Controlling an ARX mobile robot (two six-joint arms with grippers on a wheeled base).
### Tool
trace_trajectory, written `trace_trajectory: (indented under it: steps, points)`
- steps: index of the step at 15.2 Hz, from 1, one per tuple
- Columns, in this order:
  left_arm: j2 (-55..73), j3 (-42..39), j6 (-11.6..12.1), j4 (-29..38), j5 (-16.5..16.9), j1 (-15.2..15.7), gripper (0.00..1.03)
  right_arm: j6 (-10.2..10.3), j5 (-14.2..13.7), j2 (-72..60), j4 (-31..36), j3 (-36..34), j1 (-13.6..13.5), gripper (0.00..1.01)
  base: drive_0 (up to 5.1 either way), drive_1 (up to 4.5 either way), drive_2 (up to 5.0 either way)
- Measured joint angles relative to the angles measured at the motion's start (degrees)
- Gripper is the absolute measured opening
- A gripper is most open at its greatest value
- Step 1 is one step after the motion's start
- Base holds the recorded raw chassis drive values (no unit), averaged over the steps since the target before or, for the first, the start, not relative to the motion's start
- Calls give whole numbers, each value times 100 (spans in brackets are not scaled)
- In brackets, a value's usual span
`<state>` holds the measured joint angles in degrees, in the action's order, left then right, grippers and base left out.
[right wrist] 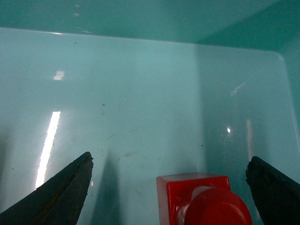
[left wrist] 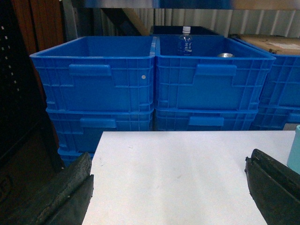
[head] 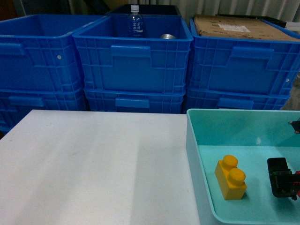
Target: Pick red block from blue box to shelf
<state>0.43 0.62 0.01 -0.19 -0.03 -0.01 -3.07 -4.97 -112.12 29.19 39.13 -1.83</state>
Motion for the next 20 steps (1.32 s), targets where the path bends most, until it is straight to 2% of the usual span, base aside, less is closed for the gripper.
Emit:
trace_trajectory:
  steps: [3,5,7,10,15,18,20]
  points:
    - [0,0,0,0,0,0,98,42,-70,-127,-4,55,-2,98,0,0,0]
    - [0,0,0,0,-2,0,98,114,-72,-256,-28,146,-7,67,0,0,0]
    - [0,0,0,0,0,0,98,111,-70,-258,138,144,-11,47,0,0,0]
    - [0,0,0,0,-2,0,98,109,-66,-243,260,131,-11,34,0,0,0]
    - [0,0,0,0,0,0,98,136,92,190,111,92,-44,30,0,0,0]
    - [0,0,0,0,-2,0,98,179,533,1342,-278,101,-35,30,0,0,0]
    - [0,0,0,0,0,0,98,173,782,1908,-286,96,33,30,0,0,0]
